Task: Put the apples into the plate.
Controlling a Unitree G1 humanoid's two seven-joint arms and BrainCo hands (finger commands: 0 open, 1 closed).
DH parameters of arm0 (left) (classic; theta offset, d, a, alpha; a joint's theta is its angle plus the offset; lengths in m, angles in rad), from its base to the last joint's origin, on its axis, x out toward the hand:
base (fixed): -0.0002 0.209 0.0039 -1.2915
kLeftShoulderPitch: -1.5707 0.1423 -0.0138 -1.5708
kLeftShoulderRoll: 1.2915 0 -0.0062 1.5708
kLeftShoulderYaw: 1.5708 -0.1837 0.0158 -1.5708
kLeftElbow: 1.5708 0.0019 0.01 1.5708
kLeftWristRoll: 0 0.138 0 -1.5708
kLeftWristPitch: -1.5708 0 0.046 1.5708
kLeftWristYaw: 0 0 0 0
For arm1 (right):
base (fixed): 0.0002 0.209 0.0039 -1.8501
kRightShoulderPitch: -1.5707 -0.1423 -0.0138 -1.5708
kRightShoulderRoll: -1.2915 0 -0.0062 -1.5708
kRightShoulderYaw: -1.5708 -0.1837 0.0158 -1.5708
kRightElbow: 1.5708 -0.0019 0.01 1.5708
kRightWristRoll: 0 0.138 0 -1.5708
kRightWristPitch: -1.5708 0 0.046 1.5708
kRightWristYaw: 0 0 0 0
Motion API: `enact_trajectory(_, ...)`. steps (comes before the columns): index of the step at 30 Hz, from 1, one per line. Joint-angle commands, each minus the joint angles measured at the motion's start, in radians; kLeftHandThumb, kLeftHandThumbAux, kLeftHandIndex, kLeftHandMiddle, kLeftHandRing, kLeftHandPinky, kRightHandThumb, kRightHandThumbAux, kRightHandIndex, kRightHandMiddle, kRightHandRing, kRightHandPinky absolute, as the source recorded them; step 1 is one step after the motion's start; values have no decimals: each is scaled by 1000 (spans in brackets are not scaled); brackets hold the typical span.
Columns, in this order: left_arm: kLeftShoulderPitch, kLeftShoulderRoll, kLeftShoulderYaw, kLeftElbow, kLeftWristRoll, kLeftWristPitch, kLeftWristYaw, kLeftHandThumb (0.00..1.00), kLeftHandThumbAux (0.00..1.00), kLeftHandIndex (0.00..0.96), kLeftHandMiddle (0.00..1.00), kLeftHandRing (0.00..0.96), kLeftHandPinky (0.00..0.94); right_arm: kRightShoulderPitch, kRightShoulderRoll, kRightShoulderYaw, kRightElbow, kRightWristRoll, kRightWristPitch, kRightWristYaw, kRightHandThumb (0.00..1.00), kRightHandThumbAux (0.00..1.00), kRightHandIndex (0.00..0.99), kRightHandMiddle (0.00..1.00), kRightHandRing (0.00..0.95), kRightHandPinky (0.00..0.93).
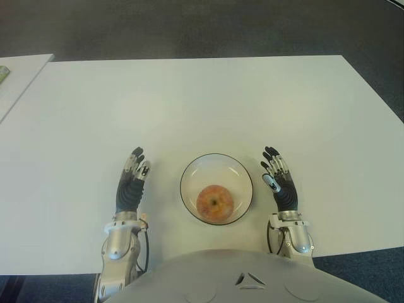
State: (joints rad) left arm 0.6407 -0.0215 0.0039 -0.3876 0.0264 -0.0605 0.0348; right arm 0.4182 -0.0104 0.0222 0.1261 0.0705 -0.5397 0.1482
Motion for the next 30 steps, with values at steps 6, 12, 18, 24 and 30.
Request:
enact_trajectory(6,37,-73,-46,-26,16,73,65,0,437,28,9,0,1,50,-33,1,37,-2,99,24,53,477,0,0,0,0)
enact_trajectory(12,46,-72,-58,16,12,65,71,2,444,27,19,0,5,49,-43,2,38,-8,93,28,48,477,0,0,0,0)
enact_trajectory(18,84,-54,-84,118,38,-40,71,1,453,25,11,0,16,50,-48,-2,28,-8,118,24,41,476,0,0,0,0)
enact_trajectory(24,94,-45,-98,246,103,-176,103,0,455,17,1,0,12,49,-51,-12,27,0,122,22,40,486,0,0,0,0)
enact_trajectory(30,78,-54,-108,296,125,-205,122,2,449,19,3,0,8,52,-48,-15,15,4,129,20,47,498,0,0,0,0)
